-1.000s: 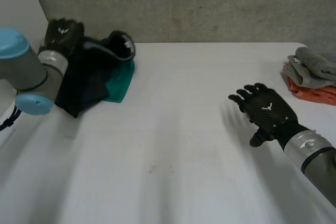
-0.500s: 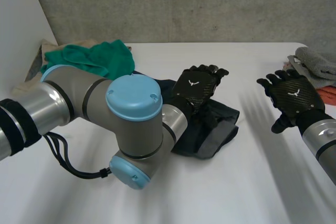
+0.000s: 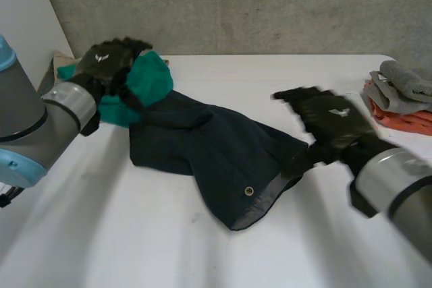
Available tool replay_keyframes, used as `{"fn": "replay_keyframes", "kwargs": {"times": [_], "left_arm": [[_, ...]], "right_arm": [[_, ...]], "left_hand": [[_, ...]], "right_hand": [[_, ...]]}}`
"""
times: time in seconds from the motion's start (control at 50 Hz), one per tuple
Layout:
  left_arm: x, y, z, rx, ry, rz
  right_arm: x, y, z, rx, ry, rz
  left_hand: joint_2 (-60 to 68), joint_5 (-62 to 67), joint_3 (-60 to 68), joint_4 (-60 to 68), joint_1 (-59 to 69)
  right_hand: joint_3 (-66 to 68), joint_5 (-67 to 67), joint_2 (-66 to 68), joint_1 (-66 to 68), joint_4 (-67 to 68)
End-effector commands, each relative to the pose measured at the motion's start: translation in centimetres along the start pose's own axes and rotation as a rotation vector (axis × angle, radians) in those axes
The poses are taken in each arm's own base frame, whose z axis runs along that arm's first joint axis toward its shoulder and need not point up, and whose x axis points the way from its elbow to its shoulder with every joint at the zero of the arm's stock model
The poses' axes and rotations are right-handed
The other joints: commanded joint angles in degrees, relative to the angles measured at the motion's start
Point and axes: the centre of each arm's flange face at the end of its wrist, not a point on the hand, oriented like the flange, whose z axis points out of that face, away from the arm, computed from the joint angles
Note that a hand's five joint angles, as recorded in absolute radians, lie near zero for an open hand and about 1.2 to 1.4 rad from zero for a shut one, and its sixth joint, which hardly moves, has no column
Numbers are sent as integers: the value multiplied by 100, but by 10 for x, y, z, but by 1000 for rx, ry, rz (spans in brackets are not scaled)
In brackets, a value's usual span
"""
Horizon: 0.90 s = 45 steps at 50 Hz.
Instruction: Fold the laundry.
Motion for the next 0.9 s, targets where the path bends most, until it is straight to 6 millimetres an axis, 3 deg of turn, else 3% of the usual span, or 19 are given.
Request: {"fn": "replay_keyframes", "kwargs": {"times": [0.02, 0.08, 0.26, 0.36, 0.44, 0.46, 0.48, 0.5, 0.52, 0.56, 0.6, 0.62, 0.64, 0.72, 0.74, 0.78, 0.84, 0.9], "left_arm": [[-27, 66, 23, -138, 43, 136], [-24, 90, 28, -187, 64, 155], [-8, 115, 30, -231, 102, 158], [6, 115, 36, -189, 125, 179], [10, 115, 39, -173, 116, 188], [12, 114, 38, -172, 111, 191], [15, 111, 38, -170, 100, 197], [17, 110, 37, -170, 95, 199], [19, 110, 37, -173, 89, 201], [24, 104, 33, -177, 66, 209], [24, 85, 30, -147, 40, 219], [24, 65, 22, -123, 19, 222], [25, 60, 18, -122, 17, 222], [33, 23, -12, -98, 23, 222], [39, 4, -26, -73, 32, 225], [45, -10, -41, -55, 42, 224], [58, -28, -69, -33, 68, 215], [67, -36, -89, -13, 89, 207]], "right_arm": [[-56, 35, 15, -102, -47, -10], [-71, 54, 24, -146, -19, -46], [-91, 96, 44, -189, 71, -111], [-99, 111, 52, -174, 63, -133], [-103, 121, 59, -144, 56, -170], [-102, 120, 62, -113, 74, -174], [-100, 119, 63, -100, 88, -171], [-94, 114, 65, -73, 132, -166], [-93, 111, 65, -59, 147, -165], [-90, 103, 64, -34, 171, -161], [-83, 76, 56, 19, 191, -168], [-77, 65, 55, 39, 204, -179], [-59, 45, 54, 75, 242, -201], [-9, 2, 52, 129, 329, -326], [-1, -7, 50, 140, 338, -366], [11, -29, 42, 173, 339, -467], [18, -50, 29, 190, 337, -586], [25, -55, 23, 158, 351, -626]], "left_hand": [[184, 89, 144, 197, 273], [351, 256, 311, 364, 440], [1075, 980, 1035, 1088, 1164], [3478, 3382, 3438, 3491, 3567], [6084, 5988, 6043, 6097, 6173], [6572, 6476, 6531, 6585, 6661], [6824, 6728, 6784, 6837, 6913], [6827, 6731, 6786, 6840, 6916], [6827, 6731, 6786, 6840, 6916], [6827, 6731, 6786, 6840, 6916], [6827, 6731, 6786, 6840, 6916], [6827, 6731, 6786, 6840, 6916], [6827, 6731, 6786, 6840, 6916], [6827, 6731, 6786, 6840, 6916], [6827, 6731, 6786, 6840, 6916], [6827, 6731, 6786, 6840, 6916], [6827, 6731, 6786, 6840, 6916], [6827, 6731, 6786, 6840, 6916]], "right_hand": [[-251, -260, -218, -340, -253], [-251, -260, -218, -340, -253], [-251, -260, -218, -340, -253], [-251, -260, -218, -340, -253], [1938, 1929, 1971, 1849, 1936], [3892, 3883, 3925, 3804, 3891], [4511, 4502, 4544, 4423, 4510], [6166, 6157, 6199, 6077, 6164], [6743, 6734, 6776, 6654, 6741], [6749, 6740, 6782, 6660, 6747], [6749, 6740, 6782, 6660, 6747], [6749, 6740, 6782, 6660, 6747], [6749, 6740, 6782, 6660, 6747], [6749, 6740, 6782, 6660, 6747], [6749, 6740, 6782, 6660, 6747], [6749, 6740, 6782, 6660, 6747], [6749, 6740, 6782, 6660, 6747], [6749, 6740, 6782, 6660, 6747]]}}
